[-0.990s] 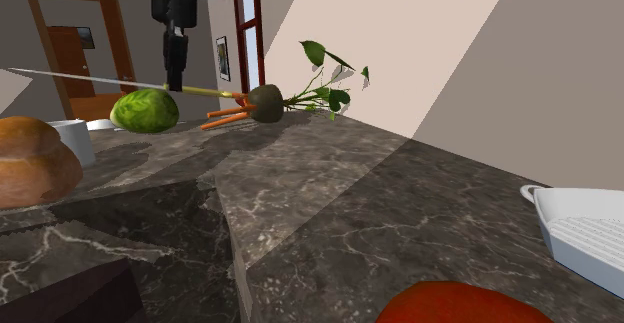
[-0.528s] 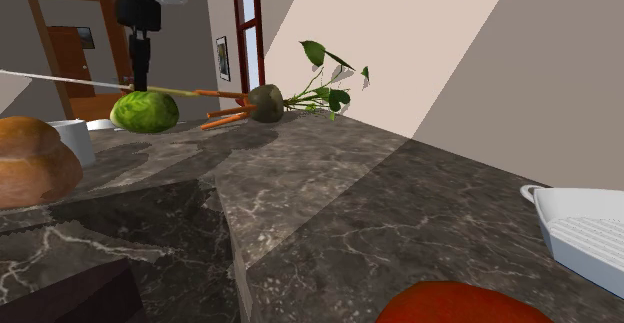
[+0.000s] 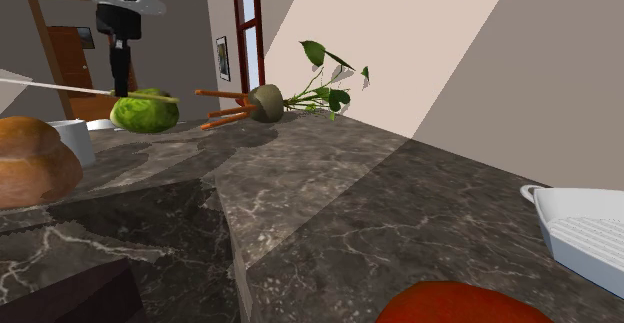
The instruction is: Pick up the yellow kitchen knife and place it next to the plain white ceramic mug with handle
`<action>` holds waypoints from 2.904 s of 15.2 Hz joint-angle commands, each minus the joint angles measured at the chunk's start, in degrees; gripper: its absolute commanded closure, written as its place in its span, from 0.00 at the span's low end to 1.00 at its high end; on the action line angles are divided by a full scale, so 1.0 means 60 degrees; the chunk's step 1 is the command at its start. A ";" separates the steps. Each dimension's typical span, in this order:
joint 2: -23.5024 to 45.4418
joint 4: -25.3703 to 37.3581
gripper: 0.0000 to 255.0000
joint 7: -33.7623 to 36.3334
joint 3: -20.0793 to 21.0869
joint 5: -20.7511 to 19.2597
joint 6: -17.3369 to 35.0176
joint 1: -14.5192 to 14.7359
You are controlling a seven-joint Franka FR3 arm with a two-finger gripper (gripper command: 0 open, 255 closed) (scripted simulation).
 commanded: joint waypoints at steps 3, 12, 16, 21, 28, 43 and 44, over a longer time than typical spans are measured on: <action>0.0090 -0.0434 1.00 0.0023 0.0063 0.0007 0.0526 0.0031; 0.0403 -0.1301 1.00 0.0008 0.0156 -0.0034 0.1691 0.0057; 0.0602 -0.1635 1.00 0.0018 0.0199 -0.0072 0.2214 0.0066; 0.0902 -0.2009 1.00 0.0047 0.0250 -0.0143 0.2873 0.0076; 0.1414 -0.2445 1.00 0.0123 0.0311 -0.0292 0.3793 0.0085; 0.1166 -0.2012 0.00 0.0069 0.0256 -0.0245 0.3123 0.0052; 0.1065 -0.1778 0.00 0.0049 0.0229 -0.0232 0.2791 0.0034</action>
